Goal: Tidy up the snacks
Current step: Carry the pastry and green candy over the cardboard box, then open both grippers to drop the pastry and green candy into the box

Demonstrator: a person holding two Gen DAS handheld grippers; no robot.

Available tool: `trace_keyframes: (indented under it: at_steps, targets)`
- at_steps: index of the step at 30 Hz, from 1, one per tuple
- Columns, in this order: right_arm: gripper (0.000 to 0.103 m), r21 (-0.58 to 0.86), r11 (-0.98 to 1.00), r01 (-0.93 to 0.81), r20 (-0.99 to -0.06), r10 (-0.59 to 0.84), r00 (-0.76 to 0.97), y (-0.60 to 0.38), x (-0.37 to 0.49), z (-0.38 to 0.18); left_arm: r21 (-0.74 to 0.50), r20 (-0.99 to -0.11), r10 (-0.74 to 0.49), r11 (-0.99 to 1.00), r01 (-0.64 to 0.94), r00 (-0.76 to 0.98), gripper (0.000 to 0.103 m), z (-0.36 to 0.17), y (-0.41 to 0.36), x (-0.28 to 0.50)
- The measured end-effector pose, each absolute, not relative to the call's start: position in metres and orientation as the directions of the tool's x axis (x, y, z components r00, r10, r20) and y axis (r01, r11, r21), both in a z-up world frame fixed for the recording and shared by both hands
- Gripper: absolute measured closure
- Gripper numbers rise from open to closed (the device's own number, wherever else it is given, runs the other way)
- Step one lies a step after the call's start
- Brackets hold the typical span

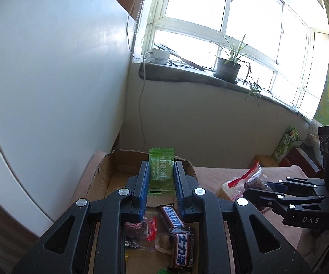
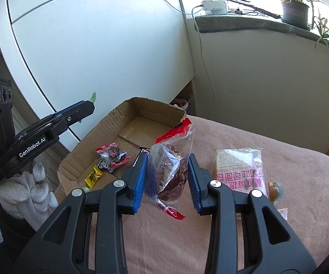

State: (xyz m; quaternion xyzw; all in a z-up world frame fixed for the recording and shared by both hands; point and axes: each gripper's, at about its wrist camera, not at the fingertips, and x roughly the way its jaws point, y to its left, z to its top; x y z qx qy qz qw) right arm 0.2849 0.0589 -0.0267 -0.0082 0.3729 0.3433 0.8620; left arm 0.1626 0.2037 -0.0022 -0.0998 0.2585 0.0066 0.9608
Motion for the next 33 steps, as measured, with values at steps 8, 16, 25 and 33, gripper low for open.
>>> trace_keyframes:
  at_steps: [8, 16, 25, 33]
  targets:
    - [0.067, 0.229, 0.740, -0.633, -0.659, 0.596, 0.459, 0.108, 0.308, -0.034, -0.179, -0.526, -0.007, 0.979, -0.102, 0.851, 0.084, -0.012, 0.219, 0.173]
    - [0.067, 0.223, 0.726, -0.651, -0.676, 0.596, 0.433, 0.138, 0.325, -0.044, -0.163, -0.539, 0.009, 0.980, -0.115, 0.842, 0.084, -0.017, 0.220, 0.174]
    - [0.065, 0.239, 0.720, -0.651, -0.682, 0.602, 0.415, 0.144, 0.330, -0.051, -0.157, -0.541, 0.027, 0.979, -0.133, 0.841, 0.082, -0.017, 0.223, 0.169]
    - [0.040, 0.224, 0.729, -0.647, -0.674, 0.595, 0.438, 0.142, 0.328, -0.047, -0.157, -0.536, 0.044, 0.976, -0.151, 0.843, 0.071, -0.015, 0.224, 0.167]
